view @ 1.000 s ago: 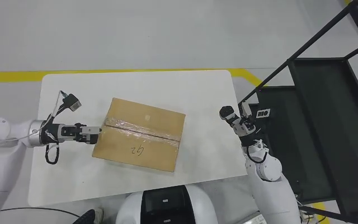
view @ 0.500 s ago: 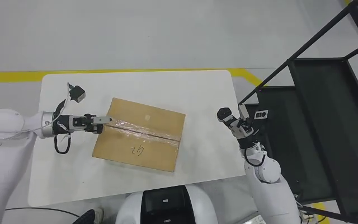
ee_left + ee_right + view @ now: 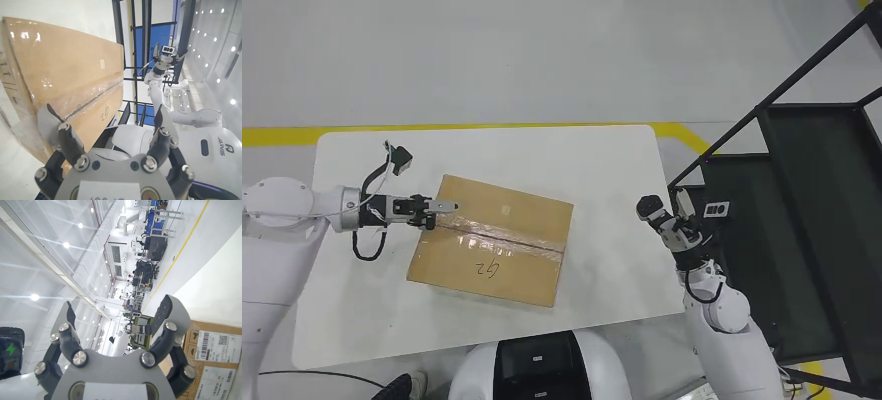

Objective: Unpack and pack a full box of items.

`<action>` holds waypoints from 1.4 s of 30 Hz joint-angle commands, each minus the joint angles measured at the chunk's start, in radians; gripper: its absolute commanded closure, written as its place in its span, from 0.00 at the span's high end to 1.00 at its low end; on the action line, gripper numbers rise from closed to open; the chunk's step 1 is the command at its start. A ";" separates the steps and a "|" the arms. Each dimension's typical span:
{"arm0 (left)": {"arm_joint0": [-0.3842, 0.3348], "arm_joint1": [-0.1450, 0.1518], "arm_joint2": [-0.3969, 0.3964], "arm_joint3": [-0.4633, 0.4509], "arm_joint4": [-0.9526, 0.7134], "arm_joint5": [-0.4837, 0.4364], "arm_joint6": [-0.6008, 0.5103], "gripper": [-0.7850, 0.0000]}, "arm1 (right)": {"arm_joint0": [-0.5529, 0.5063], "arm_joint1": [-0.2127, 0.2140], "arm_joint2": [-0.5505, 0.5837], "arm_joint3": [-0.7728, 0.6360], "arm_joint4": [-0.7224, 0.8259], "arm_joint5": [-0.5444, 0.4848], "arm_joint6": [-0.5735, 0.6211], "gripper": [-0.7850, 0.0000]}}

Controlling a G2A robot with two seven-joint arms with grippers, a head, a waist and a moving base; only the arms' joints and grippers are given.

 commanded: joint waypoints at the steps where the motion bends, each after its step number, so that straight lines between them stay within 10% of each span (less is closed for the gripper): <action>1: -0.006 0.000 0.009 0.004 0.035 0.018 0.007 1.00 | -0.002 0.001 0.001 -0.002 -0.002 0.001 -0.001 1.00; 23: 0.188 0.043 -0.293 -0.127 -0.257 -0.073 0.112 1.00 | 0.018 0.002 -0.036 -0.036 0.007 -0.021 -0.021 1.00; 42: 0.194 0.044 -0.297 -0.132 -0.260 -0.069 0.109 1.00 | 0.018 0.002 -0.036 -0.036 0.007 -0.021 -0.021 1.00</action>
